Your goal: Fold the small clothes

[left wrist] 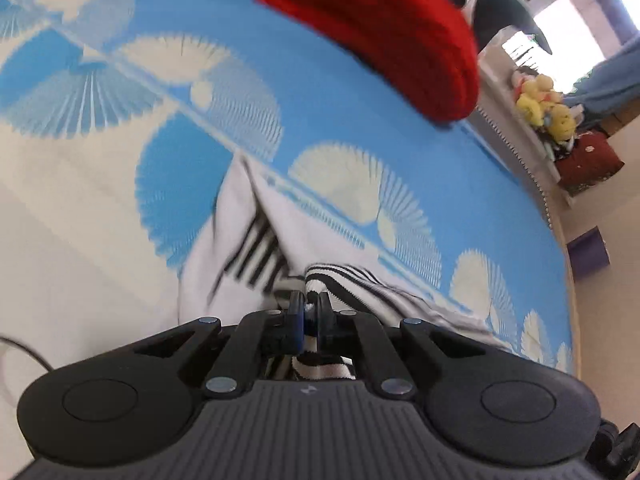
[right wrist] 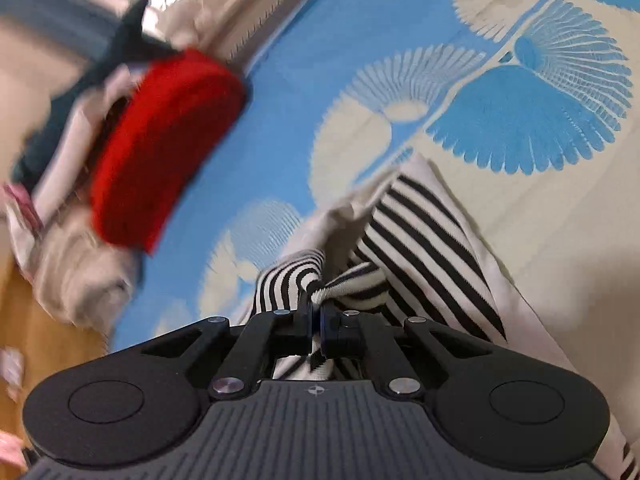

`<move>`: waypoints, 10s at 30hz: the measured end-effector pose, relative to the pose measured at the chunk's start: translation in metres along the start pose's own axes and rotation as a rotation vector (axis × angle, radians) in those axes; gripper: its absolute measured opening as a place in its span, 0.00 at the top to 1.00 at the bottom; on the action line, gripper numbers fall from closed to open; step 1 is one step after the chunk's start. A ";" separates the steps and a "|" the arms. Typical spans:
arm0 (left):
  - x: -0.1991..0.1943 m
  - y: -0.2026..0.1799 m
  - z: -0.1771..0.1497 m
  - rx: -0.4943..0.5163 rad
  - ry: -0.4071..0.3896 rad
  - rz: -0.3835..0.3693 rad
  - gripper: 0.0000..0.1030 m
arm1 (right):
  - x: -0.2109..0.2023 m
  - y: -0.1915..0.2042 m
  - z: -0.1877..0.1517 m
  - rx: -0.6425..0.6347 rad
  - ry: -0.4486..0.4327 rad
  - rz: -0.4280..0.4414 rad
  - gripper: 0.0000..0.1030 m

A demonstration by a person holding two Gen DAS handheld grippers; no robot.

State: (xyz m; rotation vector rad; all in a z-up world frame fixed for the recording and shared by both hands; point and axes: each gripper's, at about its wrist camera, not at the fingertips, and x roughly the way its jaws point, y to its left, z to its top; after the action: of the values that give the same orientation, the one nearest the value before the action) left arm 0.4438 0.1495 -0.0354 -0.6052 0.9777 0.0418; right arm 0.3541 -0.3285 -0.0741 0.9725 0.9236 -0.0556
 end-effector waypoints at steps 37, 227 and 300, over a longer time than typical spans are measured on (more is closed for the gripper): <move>-0.003 0.022 -0.026 0.110 0.254 0.046 0.84 | 0.003 0.016 -0.002 -0.275 0.155 -0.254 0.62; -0.032 0.068 -0.043 0.328 -0.044 0.079 0.44 | -0.040 0.017 -0.061 -0.800 -0.119 -0.335 0.62; -0.068 0.140 -0.121 0.330 0.476 0.016 0.76 | -0.129 -0.093 -0.090 -0.566 0.333 -0.272 0.79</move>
State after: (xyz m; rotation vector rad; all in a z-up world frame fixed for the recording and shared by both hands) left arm 0.2707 0.2220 -0.0957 -0.3040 1.4150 -0.2556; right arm 0.1747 -0.3626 -0.0686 0.3286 1.2850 0.1372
